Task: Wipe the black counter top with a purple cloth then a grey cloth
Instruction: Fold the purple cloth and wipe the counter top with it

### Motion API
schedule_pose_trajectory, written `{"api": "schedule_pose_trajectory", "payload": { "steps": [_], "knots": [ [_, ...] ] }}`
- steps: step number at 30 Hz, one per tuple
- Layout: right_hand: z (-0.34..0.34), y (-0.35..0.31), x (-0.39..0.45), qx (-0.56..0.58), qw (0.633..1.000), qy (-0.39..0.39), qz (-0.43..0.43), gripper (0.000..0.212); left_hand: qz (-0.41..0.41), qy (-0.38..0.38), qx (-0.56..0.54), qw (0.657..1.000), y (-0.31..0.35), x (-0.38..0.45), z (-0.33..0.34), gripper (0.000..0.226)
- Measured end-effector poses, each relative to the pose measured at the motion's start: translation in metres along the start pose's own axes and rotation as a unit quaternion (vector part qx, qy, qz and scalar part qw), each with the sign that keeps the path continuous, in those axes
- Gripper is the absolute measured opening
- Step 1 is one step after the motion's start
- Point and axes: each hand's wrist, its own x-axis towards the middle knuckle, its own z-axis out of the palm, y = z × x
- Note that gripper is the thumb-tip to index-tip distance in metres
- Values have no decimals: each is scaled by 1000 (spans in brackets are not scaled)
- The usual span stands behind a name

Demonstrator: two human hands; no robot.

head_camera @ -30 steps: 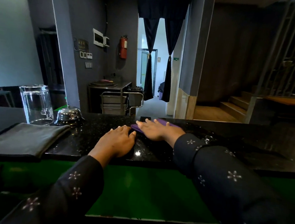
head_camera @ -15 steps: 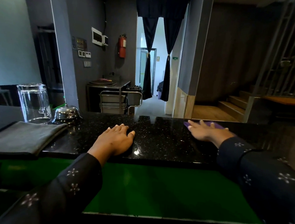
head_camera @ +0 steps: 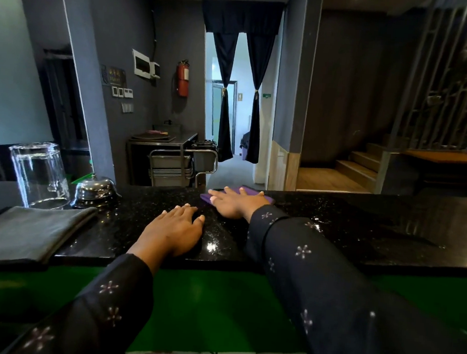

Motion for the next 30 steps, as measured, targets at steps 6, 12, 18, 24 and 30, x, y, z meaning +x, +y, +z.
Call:
{"api": "schedule_pose_trajectory", "payload": {
  "steps": [6,12,18,24,30],
  "knots": [
    [-9,101,-3,28,996,15,88,57,16,13,-12,1000,-1,-3,2,55],
    [-2,105,-43,25,994,9,111,53,7,12,-6,1000,-1,1,2,56],
    [18,19,-96,14,1000,-4,-25,51,-12,3,9,1000,2,2,0,57],
    [19,52,-126,18,1000,2,0,50,3,6,14,1000,1,-5,0,56],
    [13,191,-170,42,971,43,233,53,15,10,13,1000,0,-5,1,57]
  ]
}}
